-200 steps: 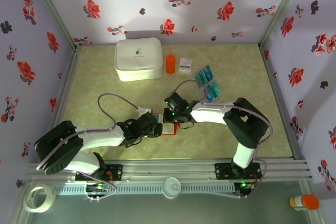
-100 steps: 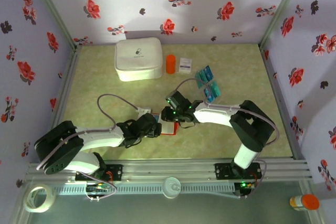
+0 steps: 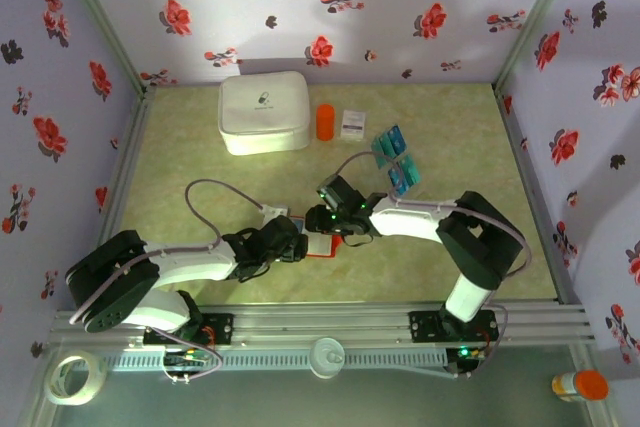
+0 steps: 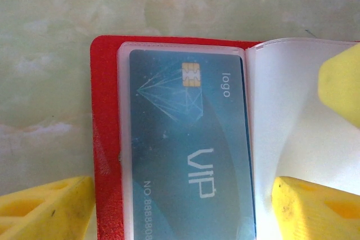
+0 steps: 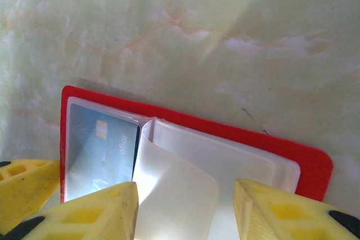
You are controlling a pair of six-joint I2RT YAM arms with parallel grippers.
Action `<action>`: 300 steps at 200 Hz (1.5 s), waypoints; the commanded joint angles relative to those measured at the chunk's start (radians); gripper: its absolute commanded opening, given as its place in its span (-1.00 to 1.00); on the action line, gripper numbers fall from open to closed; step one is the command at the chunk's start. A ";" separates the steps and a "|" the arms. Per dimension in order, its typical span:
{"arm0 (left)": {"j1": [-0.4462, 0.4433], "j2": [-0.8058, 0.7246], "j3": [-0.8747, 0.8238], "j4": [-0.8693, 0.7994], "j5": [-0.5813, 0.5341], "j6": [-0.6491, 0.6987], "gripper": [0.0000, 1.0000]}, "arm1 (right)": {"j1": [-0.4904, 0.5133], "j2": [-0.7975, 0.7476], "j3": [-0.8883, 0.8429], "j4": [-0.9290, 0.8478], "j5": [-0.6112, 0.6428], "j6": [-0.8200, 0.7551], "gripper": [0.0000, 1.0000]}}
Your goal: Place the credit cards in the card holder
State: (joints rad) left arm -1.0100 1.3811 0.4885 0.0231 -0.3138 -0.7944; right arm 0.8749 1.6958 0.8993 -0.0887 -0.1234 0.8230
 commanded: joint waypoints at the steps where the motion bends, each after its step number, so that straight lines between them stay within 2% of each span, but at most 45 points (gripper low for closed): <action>1: -0.006 0.003 -0.025 -0.010 0.022 -0.002 0.66 | -0.009 0.015 0.005 0.025 -0.031 0.016 -0.05; 42: -0.006 -0.058 -0.012 -0.057 -0.006 0.002 0.80 | -0.004 -0.016 0.009 0.043 -0.078 0.030 -0.07; 87: 0.009 -0.228 0.004 -0.163 -0.071 0.011 0.97 | 0.020 -0.050 0.016 0.043 -0.082 0.056 0.01; 129: 0.066 -0.403 -0.009 -0.277 -0.116 0.000 0.99 | 0.058 -0.021 0.053 0.034 -0.064 0.071 0.15; 178: 0.141 -0.541 -0.028 -0.360 -0.121 -0.006 0.99 | 0.095 0.069 0.116 0.051 -0.061 0.096 0.20; 253: 0.178 -0.603 -0.050 -0.394 -0.113 -0.014 0.99 | 0.101 0.184 0.144 0.175 -0.091 0.141 0.19; 300: 0.179 -0.597 -0.066 -0.385 -0.109 -0.028 0.99 | 0.096 0.166 0.126 0.184 -0.097 0.144 0.19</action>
State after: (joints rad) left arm -0.8394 0.7876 0.4416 -0.3531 -0.3935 -0.7994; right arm 0.9714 1.8648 1.0336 0.0818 -0.2092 0.9543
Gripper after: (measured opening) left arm 0.996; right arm 0.596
